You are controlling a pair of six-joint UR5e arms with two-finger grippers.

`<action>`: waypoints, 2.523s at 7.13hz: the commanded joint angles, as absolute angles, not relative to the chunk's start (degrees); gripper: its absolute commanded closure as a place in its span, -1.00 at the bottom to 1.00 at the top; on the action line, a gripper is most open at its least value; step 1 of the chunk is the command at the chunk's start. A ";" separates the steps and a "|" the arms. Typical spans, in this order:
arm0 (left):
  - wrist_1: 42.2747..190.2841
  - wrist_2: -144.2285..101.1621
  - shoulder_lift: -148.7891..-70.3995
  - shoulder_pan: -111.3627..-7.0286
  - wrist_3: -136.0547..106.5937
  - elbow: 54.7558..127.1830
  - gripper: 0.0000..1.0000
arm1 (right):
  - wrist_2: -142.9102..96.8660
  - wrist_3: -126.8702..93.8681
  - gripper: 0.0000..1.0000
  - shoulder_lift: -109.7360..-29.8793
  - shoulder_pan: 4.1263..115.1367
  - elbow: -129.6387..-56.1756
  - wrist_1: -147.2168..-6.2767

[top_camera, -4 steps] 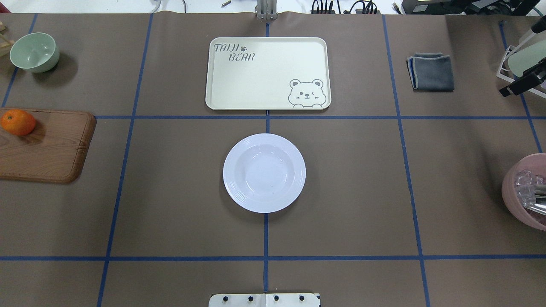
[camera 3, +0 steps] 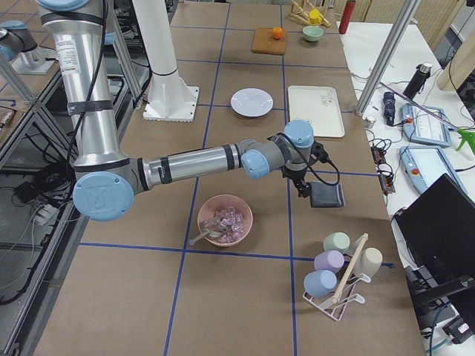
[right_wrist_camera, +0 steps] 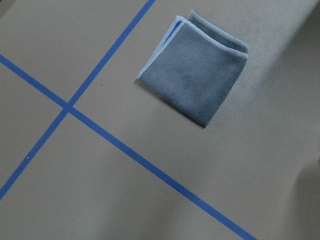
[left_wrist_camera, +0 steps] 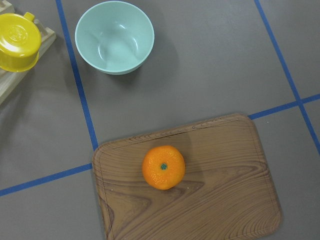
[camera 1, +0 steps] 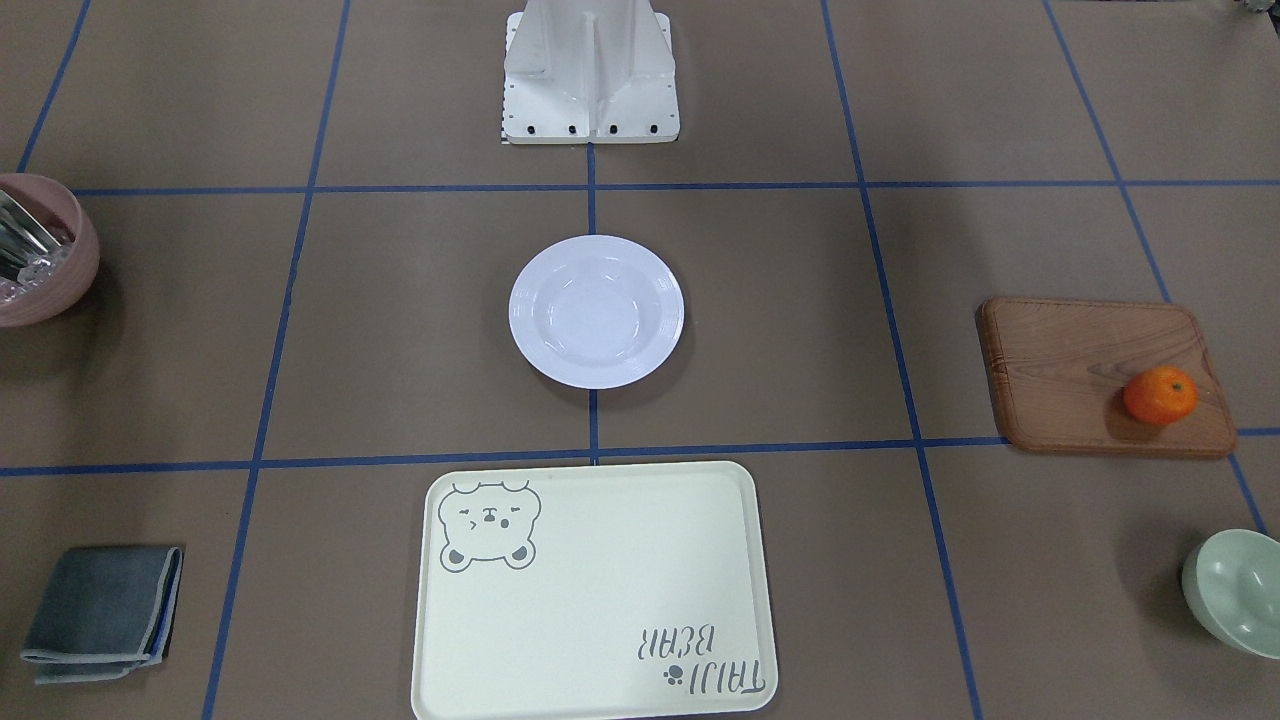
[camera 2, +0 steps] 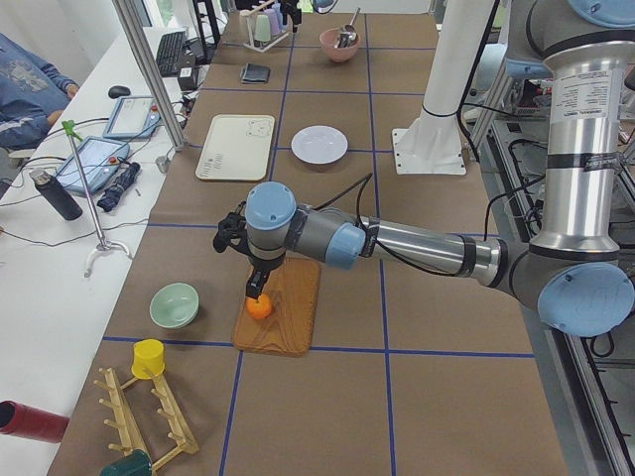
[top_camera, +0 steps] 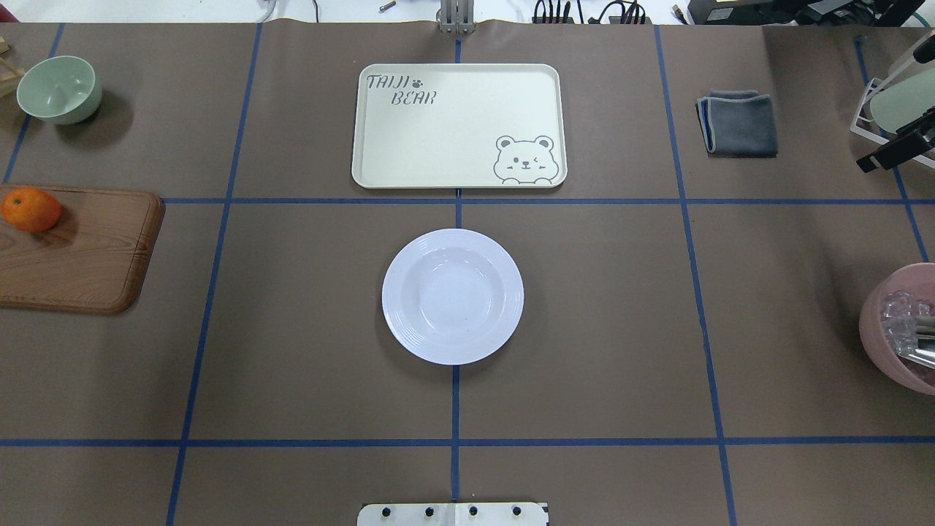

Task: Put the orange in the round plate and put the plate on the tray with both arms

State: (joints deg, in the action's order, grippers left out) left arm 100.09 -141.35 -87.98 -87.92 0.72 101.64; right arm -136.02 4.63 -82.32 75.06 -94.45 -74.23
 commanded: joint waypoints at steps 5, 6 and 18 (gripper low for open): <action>99.49 -140.80 -90.43 -85.35 -7.66 100.20 -0.95 | -139.92 0.62 -1.00 -80.24 74.71 -91.67 -73.83; 99.84 -140.71 -91.66 -83.34 -12.87 100.28 -0.96 | -140.10 0.01 -1.00 -80.42 74.71 -92.71 -73.92; 120.76 -126.91 -100.80 -66.71 -11.42 72.07 -0.95 | -126.83 -54.58 -1.00 -72.60 50.72 -107.93 -73.92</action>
